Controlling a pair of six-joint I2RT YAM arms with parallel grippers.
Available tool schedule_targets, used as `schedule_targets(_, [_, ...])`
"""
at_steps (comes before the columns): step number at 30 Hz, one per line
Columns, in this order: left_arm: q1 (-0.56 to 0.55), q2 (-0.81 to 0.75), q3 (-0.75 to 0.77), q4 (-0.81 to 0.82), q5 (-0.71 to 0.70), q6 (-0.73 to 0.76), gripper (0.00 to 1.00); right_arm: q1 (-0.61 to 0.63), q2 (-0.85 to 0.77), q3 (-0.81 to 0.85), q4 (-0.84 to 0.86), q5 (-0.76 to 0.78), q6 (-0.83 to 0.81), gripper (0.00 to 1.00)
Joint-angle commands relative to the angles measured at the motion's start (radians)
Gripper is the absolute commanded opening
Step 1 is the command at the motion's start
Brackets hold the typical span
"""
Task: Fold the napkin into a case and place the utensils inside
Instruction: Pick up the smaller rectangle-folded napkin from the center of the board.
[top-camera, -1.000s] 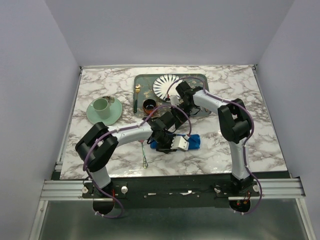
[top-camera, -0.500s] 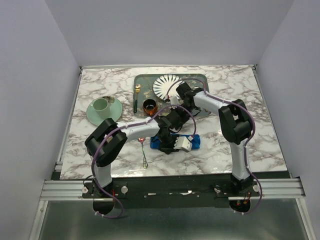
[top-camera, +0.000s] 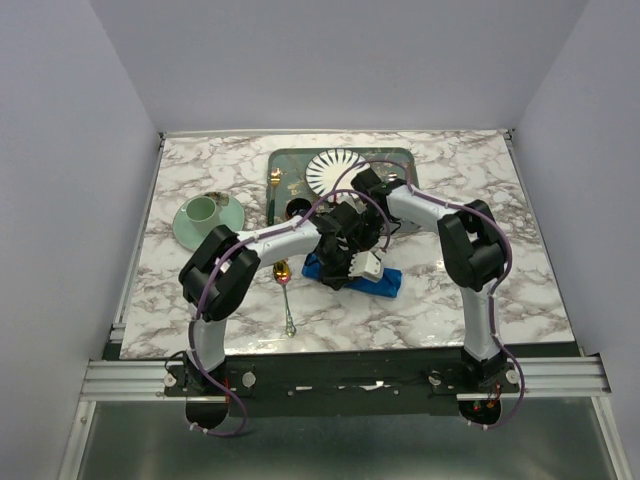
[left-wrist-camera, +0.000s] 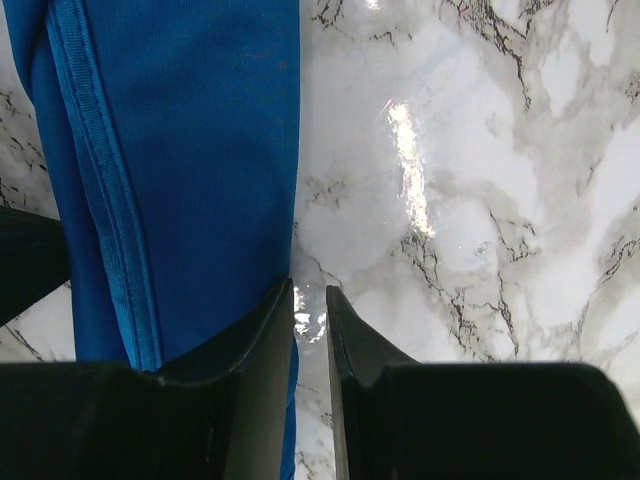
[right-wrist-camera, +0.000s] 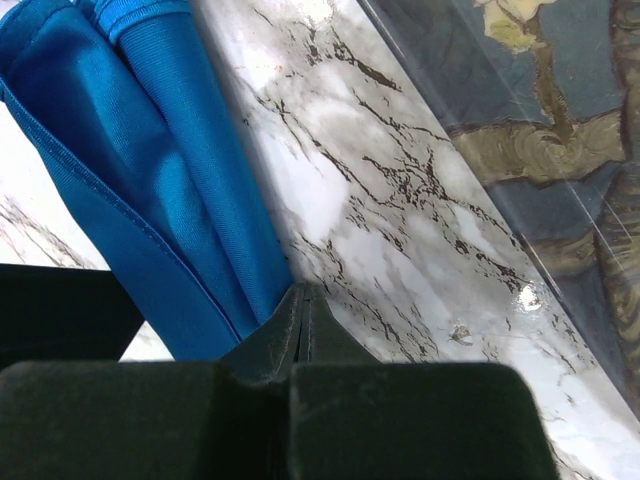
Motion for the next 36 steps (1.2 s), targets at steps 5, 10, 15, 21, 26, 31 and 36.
schedule_targets(5, [-0.002,0.062,0.056,-0.039,0.019,0.031,0.31,0.018,0.008,-0.060,-0.005,0.005,-0.019,0.01])
schedule_targets(10, [-0.002,0.051,0.038,-0.042,0.014,0.062,0.35,0.014,-0.009,-0.055,-0.027,0.047,-0.018,0.04])
schedule_targets(15, [-0.002,-0.070,-0.005,-0.065,0.088,0.077,0.45,-0.041,-0.043,0.037,-0.109,0.054,-0.039,0.21])
schedule_targets(21, [0.023,-0.209,-0.040,-0.059,0.155,-0.007,0.52,-0.078,-0.071,0.066,-0.197,0.028,-0.103,0.43])
schedule_targets(26, [0.072,-0.294,-0.080,-0.045,0.154,-0.076,0.55,-0.089,-0.074,0.039,-0.232,-0.039,-0.137,0.56])
schedule_targets(31, [0.132,-0.346,-0.106,-0.031,0.157,-0.146,0.56,-0.087,-0.074,0.017,-0.243,-0.136,-0.139,0.70])
schedule_targets(36, [0.181,-0.384,-0.134,-0.031,0.149,-0.171,0.57,-0.077,-0.062,-0.003,-0.210,-0.137,-0.128,0.70])
